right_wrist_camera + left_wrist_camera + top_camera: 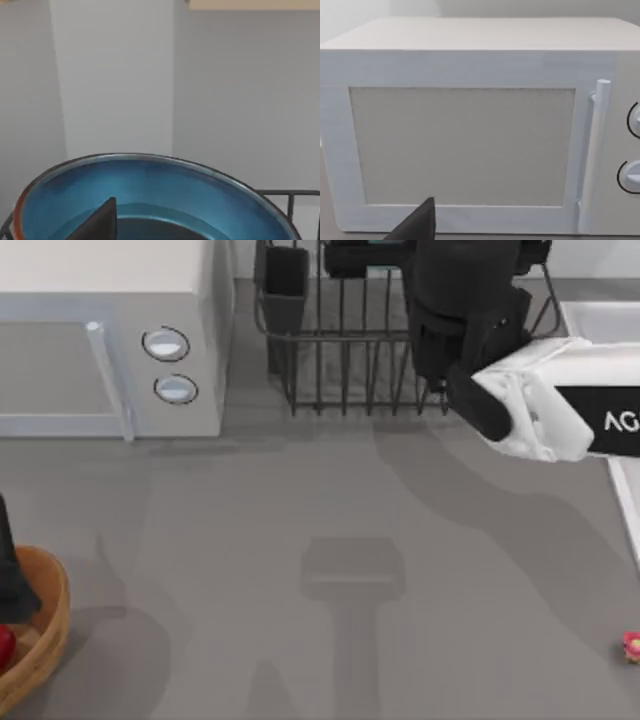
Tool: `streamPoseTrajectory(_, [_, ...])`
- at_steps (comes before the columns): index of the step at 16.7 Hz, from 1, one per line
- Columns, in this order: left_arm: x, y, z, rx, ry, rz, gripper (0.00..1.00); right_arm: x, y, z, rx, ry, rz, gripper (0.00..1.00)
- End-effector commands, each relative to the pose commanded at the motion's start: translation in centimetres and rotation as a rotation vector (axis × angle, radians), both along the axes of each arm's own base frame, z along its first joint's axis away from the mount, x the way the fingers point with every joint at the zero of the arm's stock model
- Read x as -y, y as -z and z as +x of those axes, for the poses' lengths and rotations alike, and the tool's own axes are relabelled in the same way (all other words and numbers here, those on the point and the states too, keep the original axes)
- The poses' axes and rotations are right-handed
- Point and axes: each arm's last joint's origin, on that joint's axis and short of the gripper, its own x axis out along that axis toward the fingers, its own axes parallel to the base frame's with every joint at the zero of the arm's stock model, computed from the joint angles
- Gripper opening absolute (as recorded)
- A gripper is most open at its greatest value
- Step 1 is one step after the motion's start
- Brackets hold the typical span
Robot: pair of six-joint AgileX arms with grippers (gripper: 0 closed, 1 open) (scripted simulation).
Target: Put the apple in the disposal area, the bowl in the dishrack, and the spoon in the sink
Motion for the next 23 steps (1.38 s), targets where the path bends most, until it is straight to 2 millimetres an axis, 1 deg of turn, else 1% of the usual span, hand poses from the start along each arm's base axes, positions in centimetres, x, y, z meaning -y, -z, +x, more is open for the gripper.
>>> streamPoseTrajectory(1, [0.0, 0.0, 0.0, 0.000, 0.000, 0.000, 1.00, 1.1, -0.8, -0.4, -0.001, -0.001, 0.000, 1.00])
streamPoseTrajectory(3, [0.0, 0.0, 0.0, 0.000, 0.000, 0.000, 1.00, 4.0, -2.5, -1.8, -0.004, -0.001, -0.001, 1.00])
streamPoseTrajectory(5, [0.0, 0.0, 0.0, 0.000, 0.000, 0.000, 1.00, 7.4, -4.5, -4.1, -0.003, 0.001, -0.002, 1.00])
streamPoseTrajectory(6, [0.0, 0.0, 0.0, 0.000, 0.000, 0.000, 1.00, 9.3, -5.5, -5.6, -0.001, 0.002, -0.003, 1.00])
streamPoseTrajectory(8, [0.0, 0.0, 0.0, 0.000, 0.000, 0.000, 1.00, 13.1, -6.8, -9.3, 0.008, 0.004, -0.005, 1.00])
streamPoseTrajectory(10, [0.0, 0.0, 0.0, 0.000, 0.000, 0.000, 1.00, 16.6, -7.0, -13.7, 0.020, 0.006, -0.007, 1.00])
streamPoseTrajectory(11, [0.0, 0.0, 0.0, 0.000, 0.000, 0.000, 1.00, 18.2, -6.6, -16.0, 0.027, 0.006, -0.008, 1.00])
streamPoseTrajectory(13, [0.0, 0.0, 0.0, 0.000, 0.000, 0.000, 1.00, 20.6, -4.9, -20.1, 0.040, 0.006, -0.011, 1.00])
streamPoseTrajectory(15, [0.0, 0.0, 0.0, 0.000, 0.000, 0.000, 1.00, 22.2, -2.3, -23.2, 0.046, 0.005, -0.013, 1.00])
streamPoseTrajectory(16, [0.0, 0.0, 0.0, 0.000, 0.000, 0.000, 1.00, 22.7, -0.9, -24.4, 0.045, 0.004, -0.014, 1.00])
streamPoseTrajectory(18, [0.0, 0.0, 0.0, 0.000, 0.000, 0.000, 1.00, 23.5, 2.1, -25.9, 0.036, 0.002, -0.013, 1.00])
streamPoseTrajectory(20, [0.0, 0.0, 0.0, 0.000, 0.000, 0.000, 1.00, 23.9, 4.5, -26.6, 0.024, 0.000, -0.009, 1.00])
streamPoseTrajectory(22, [0.0, 0.0, 0.0, 0.000, 0.000, 0.000, 1.00, 24.2, 6.3, -26.9, 0.013, -0.002, -0.004, 1.00])
streamPoseTrajectory(23, [0.0, 0.0, 0.0, 0.000, 0.000, 0.000, 1.00, 24.3, 6.9, -26.9, 0.009, -0.002, -0.001, 1.00])
